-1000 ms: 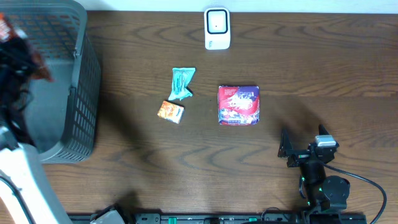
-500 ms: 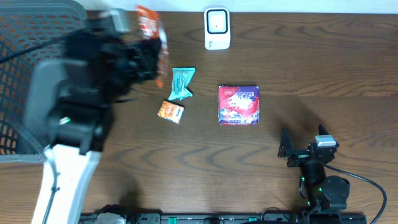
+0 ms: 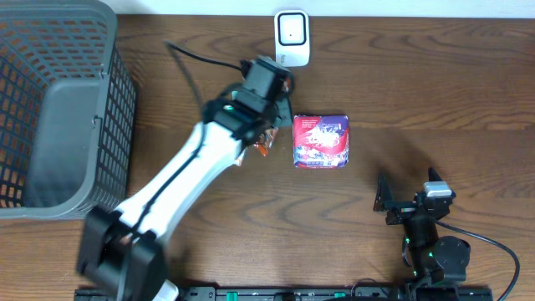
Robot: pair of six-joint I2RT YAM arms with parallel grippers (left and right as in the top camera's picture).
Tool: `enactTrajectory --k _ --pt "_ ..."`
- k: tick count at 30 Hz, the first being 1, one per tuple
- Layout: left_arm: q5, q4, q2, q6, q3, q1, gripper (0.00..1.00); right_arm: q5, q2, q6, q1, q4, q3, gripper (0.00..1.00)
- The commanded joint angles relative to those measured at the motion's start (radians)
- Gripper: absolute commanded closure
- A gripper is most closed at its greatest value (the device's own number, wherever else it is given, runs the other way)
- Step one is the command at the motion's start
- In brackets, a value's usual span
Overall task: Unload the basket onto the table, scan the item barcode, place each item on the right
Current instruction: 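Carry the red bar past the scanner and drop it beside the purple bag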
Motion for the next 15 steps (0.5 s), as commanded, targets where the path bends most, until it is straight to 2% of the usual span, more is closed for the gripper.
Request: enactTrajectory --k 1,4,8,10,15 --pt "-0.033 -0.003 0.062 -0.036 0.006 -0.017 0.83 0.005 -0.004 0.014 -0.006 -0.005 -0.001 0.01" --pt "-0.033 -0.006 0.097 -0.035 0.006 -0.019 0.46 0.005 -0.004 0.013 -0.006 -0.005 -0.001 0.01" --pt "-0.034 -0.001 0.083 -0.008 0.008 -0.01 0.14 0.005 -0.004 0.013 -0.006 -0.005 -0.001 0.01" --pt "-0.034 0.001 0.055 0.012 0.012 0.005 0.09 0.005 -0.004 0.013 -0.006 -0.005 -0.001 0.01" --pt "-0.034 -0.01 -0.063 0.07 0.013 0.068 0.09 0.005 -0.004 0.014 -0.006 -0.005 -0.001 0.01"
